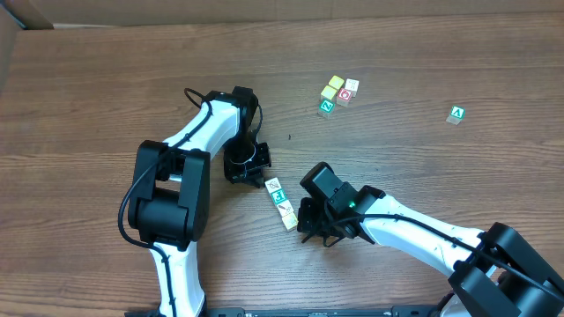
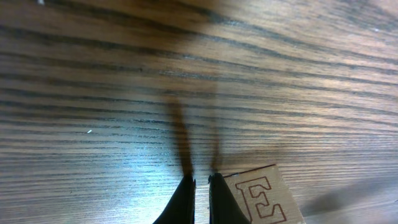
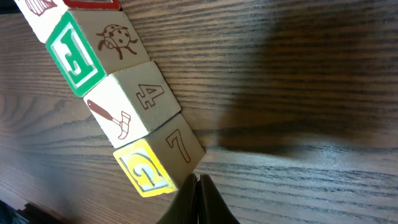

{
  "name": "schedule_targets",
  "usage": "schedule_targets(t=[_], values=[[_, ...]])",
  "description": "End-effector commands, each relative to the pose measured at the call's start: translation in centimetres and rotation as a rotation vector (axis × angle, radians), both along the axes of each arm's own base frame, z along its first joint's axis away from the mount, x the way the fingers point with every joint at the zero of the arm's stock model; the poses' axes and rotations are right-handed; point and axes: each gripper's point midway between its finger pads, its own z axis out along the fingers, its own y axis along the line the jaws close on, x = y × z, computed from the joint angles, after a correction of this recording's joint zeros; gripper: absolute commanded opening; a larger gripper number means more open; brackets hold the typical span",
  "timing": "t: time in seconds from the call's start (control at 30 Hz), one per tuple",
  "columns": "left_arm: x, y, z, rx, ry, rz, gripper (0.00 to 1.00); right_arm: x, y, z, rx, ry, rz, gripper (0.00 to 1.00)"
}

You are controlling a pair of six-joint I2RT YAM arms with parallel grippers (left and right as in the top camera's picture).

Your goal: Flip 3 blocks

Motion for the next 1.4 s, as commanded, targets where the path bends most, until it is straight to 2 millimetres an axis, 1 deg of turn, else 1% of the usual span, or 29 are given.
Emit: schedule_targets(t=[0.0,0.23,0.37,0.6,0.77,0.9,0.97,1.1,1.17,1.27,1.37], values=[[0.0,-0.1,-1.1,0.01,-0.011,-0.019,0.04,-0.2,-0.1,-0.1,-0.003,0.004,-0.016,0.04],[0.1,-0.1,-1.1,0.009,-0.014,-0.019,0.04,0.1,0.1,0.0,0.007,-0.002,-0.029,0.04],[0.0,-0.1,-1.1,0.009,-0.013,-0.019,0.04,0.5,-0.1,-0.1,-0.018,-0.033,-0.039,0.04],[0.0,-0.1,-1.1,0.008,-0.012,-0.019,0.04,-0.6,1.0,0.0,-0.009,-0.042,0.002,0.04],[0.0,-0.2,-1.1,0.003,-0.011,-0.018,0.04,-0.9,1.2,0.0,-0.008,-0.036,-0.002,0.04],[0.1,-0.1,-1.1,0.007,-0.013,-0.019,0.04,0.1,0.6,-0.2,-0.046,-0.084,-0.029,0.04],[0.1,0.1,-1.2,0.018,-0.016,-0.021,0.04,0.9,-0.1,-0.3,-0.077,-0.119,-0.055,0.06],[0.2,0.4,-1.3,0.035,-0.02,-0.025,0.04,2.3,-1.1,-0.3,-0.103,-0.153,-0.099,0.07],[0.2,0.4,-1.3,0.035,-0.02,-0.025,0.04,2.8,-1.1,-0.2,-0.095,-0.164,-0.102,0.07],[0.3,0.3,-1.3,0.033,-0.027,-0.025,0.04,3.4,-0.5,0.2,-0.069,-0.196,-0.089,0.06],[0.6,0.3,-1.3,0.031,-0.038,-0.025,0.04,3.5,-0.2,0.4,-0.056,-0.204,-0.067,0.06]])
